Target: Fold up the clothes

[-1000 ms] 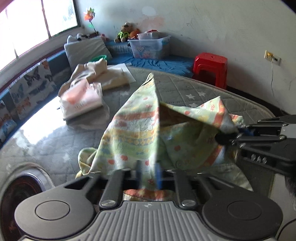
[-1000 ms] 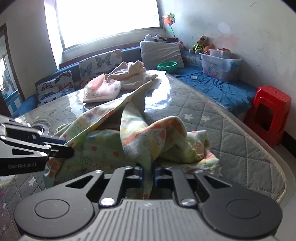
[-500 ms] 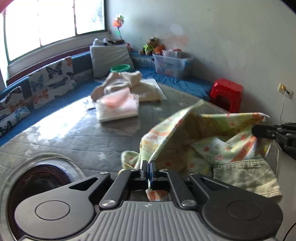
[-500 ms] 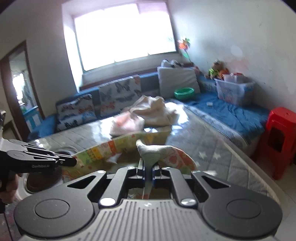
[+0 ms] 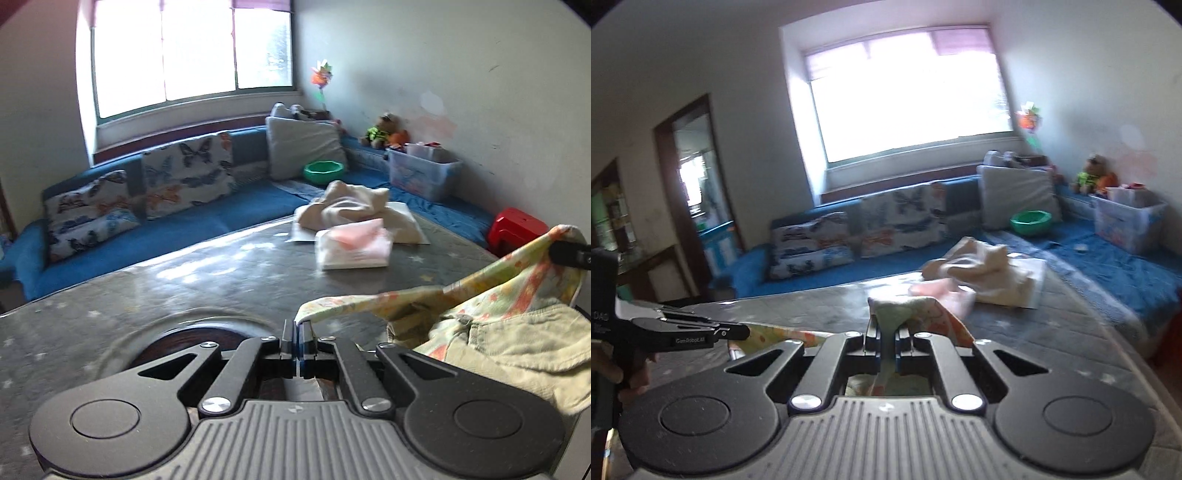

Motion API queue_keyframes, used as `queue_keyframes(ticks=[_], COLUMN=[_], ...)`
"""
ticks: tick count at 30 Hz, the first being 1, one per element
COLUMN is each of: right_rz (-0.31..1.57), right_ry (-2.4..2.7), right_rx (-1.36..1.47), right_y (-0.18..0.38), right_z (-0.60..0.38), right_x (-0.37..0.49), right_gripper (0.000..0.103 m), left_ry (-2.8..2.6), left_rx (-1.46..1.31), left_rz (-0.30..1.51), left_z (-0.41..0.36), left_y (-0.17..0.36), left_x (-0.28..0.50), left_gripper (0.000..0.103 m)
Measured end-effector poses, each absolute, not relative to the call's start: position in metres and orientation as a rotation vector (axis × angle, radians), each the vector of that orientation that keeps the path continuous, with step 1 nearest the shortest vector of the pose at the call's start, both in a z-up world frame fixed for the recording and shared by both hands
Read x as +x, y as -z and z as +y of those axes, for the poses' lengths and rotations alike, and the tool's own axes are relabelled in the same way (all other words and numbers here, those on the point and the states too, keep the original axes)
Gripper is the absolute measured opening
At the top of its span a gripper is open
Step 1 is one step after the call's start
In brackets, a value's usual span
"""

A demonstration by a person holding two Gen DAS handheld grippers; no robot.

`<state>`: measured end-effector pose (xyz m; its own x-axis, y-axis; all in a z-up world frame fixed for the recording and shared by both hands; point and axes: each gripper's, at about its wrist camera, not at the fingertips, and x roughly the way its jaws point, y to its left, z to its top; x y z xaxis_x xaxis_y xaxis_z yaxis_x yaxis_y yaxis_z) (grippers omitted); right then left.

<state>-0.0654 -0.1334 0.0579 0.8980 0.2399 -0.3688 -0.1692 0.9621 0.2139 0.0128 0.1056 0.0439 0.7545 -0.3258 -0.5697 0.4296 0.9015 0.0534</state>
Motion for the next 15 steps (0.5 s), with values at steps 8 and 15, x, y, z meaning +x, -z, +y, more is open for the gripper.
queue_keyframes(ticks=[8, 15], right_rz=[0.586, 0.751], right_ry=[-0.374, -0.443], right_rx=[0.101, 0.038], right_y=[-0.035, -0.022], right_z=[-0.107, -0.105], right_x=[-0.104, -0.137], right_gripper=[0.006, 0.021], left_ry=[0.458, 0.573], left_rx=[0.285, 0.363], left_rz=[0.652, 0.799], left_z=[0.145, 0.141], left_y=[-0.026, 0.015], left_x=[-0.051, -0.084], left_gripper=[0.001, 0.006])
